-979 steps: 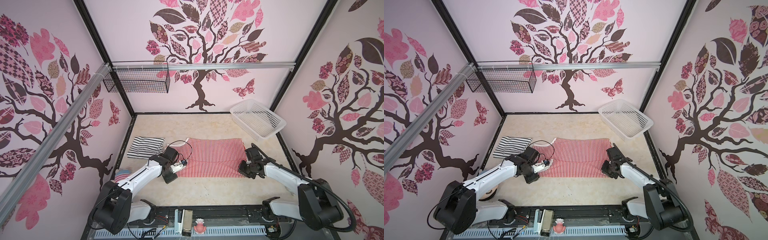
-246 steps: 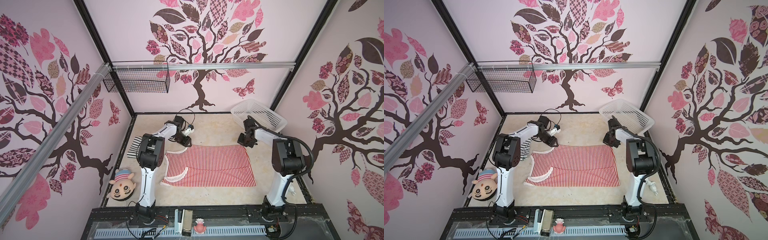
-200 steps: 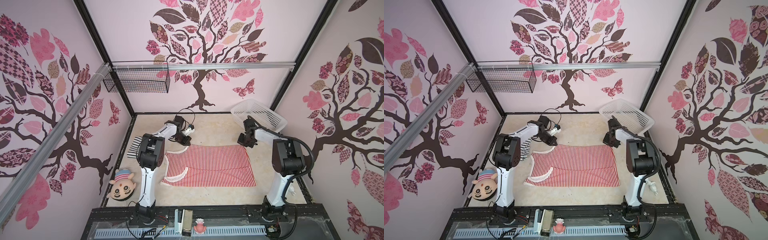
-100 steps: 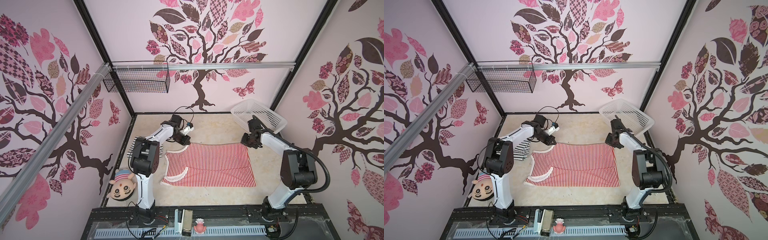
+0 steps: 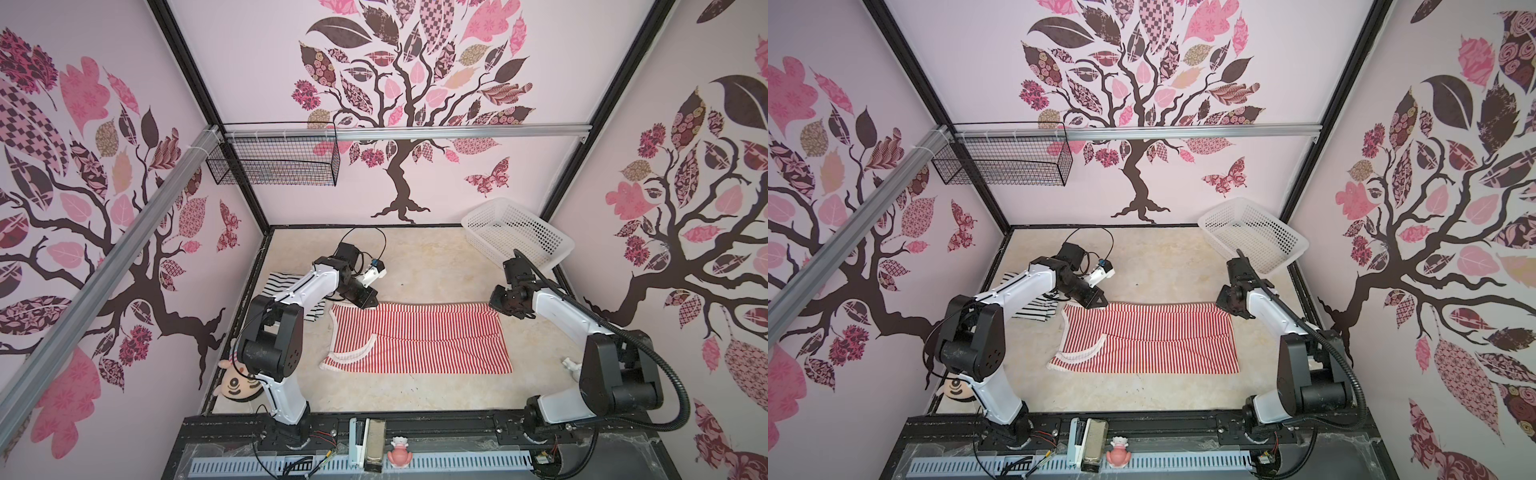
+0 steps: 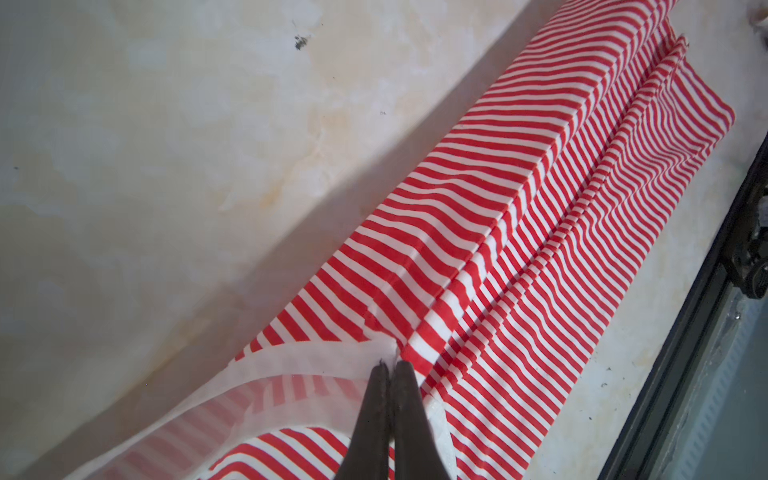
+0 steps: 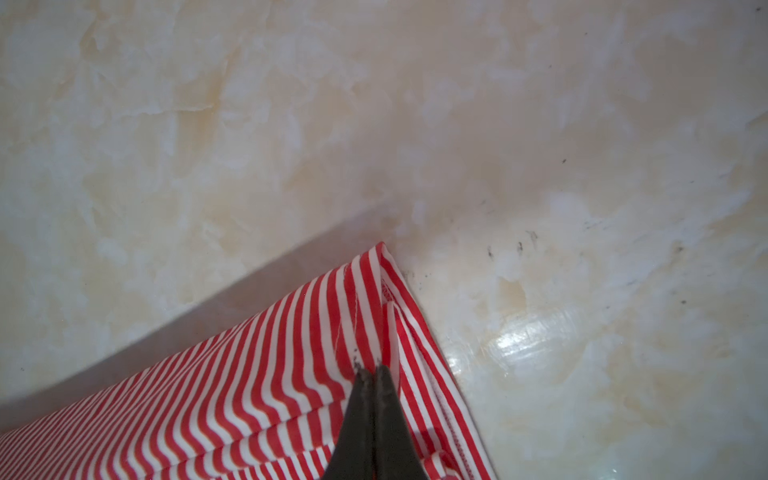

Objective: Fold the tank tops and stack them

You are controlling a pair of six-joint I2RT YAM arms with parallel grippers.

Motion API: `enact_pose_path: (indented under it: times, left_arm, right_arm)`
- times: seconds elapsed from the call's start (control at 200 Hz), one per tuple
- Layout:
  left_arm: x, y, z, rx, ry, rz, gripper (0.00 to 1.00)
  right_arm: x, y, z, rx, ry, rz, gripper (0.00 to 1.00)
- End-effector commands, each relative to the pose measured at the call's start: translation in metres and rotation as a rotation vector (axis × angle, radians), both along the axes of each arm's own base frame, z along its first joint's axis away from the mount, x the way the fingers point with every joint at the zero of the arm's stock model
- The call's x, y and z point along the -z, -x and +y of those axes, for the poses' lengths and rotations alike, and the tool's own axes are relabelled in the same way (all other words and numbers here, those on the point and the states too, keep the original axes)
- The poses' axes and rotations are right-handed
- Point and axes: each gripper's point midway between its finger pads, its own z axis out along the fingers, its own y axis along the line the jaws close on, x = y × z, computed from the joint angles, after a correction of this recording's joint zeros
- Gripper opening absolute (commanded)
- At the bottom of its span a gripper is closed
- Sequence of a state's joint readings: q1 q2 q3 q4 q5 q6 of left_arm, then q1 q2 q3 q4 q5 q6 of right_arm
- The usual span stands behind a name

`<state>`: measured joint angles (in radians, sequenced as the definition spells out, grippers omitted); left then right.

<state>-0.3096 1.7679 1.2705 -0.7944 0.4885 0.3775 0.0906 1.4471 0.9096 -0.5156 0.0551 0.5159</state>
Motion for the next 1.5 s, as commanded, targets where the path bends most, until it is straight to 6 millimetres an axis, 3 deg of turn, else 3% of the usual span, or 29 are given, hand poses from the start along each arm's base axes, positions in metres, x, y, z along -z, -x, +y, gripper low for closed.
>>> enact_pose_path:
  times: [0.0,0.445,0.515,0.605,0.785,0.88,0.985,1.096,1.196,1.496]
  left_arm:
    - [0.005,0.018,0.004,0.035,-0.025,-0.003,0.0]
    - [0.039,0.057,0.011,0.084,-0.143,0.032,0.0]
    - [0.042,0.058,0.014,0.081,-0.178,0.027,0.2]
    - [0.034,0.058,0.019,0.064,-0.195,0.007,0.35]
    - [-0.001,0.053,0.02,0.028,-0.172,-0.096,0.43]
    - [-0.011,0.041,0.017,0.013,-0.157,-0.149,0.43]
    - [-0.004,0.01,0.03,-0.048,-0.254,-0.229,0.43]
    - [0.008,-0.019,0.052,-0.098,-0.345,-0.255,0.43]
    - [0.013,-0.04,0.069,-0.141,-0.325,-0.238,0.43]
    - [0.018,-0.068,0.074,-0.141,-0.334,-0.237,0.43]
  right_arm:
    - [-0.004,0.012,-0.008,0.023,0.037,-0.001,0.0]
    - [0.029,0.046,-0.001,0.016,-0.017,0.072,0.0]
    - [0.03,0.049,0.0,0.014,-0.026,0.08,0.07]
    - [0.025,0.05,0.001,0.017,-0.034,0.075,0.24]
    - [-0.001,0.046,0.014,0.005,-0.052,0.003,0.31]
    - [-0.003,0.042,0.033,-0.032,-0.087,-0.018,0.26]
    - [0.008,0.034,0.051,-0.069,-0.16,-0.006,0.18]
    - [0.024,0.027,0.05,-0.068,-0.143,0.013,0.12]
    - [0.041,0.023,0.051,-0.07,-0.134,0.048,0.1]
    - [0.073,0.033,0.046,-0.054,-0.109,0.118,0.09]
